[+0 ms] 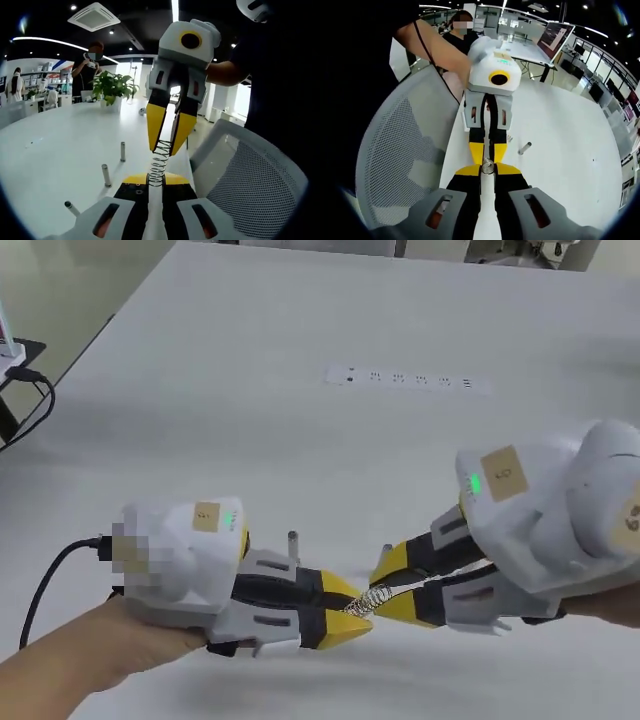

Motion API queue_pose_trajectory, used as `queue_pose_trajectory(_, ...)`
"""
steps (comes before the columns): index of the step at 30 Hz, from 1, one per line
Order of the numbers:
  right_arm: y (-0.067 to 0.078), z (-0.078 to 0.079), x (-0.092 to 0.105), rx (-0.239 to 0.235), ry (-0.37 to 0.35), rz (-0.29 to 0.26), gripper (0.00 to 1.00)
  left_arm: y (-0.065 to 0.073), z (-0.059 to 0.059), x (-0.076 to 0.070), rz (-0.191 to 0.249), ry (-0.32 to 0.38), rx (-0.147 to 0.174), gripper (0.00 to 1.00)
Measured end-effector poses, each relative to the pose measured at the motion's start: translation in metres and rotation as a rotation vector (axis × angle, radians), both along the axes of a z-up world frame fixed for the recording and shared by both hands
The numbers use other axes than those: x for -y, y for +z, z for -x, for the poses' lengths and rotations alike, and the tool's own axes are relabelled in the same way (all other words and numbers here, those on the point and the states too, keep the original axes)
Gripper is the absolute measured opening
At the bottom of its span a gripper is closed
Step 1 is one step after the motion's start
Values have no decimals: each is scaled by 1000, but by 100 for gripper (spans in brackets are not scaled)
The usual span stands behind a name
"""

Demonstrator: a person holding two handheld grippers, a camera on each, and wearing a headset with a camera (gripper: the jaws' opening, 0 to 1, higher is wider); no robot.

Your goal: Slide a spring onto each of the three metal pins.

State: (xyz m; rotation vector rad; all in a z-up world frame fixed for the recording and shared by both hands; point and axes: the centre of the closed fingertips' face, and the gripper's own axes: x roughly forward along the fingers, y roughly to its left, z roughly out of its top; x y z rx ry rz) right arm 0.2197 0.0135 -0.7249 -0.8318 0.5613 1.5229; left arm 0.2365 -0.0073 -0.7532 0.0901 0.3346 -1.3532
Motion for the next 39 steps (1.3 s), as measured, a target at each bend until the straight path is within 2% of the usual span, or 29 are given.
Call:
queue_pose_trajectory(4, -2, -2, -1, 11, 3, 30, 6, -2, -2, 0, -6, 8, 3, 1)
queue_pose_trajectory(19, 0, -1, -1, -21, -22, 87, 5, -3, -2, 3, -46, -4, 37, 1)
queue_pose_trajectory(26, 0, 0, 0, -15, -26, 126, 5, -2, -1, 5, -44, -4, 52, 1)
queue_pose_trajectory(39, 0, 0, 0, -27, -23, 142, 5, 0, 1, 2, -32, -15, 84, 1)
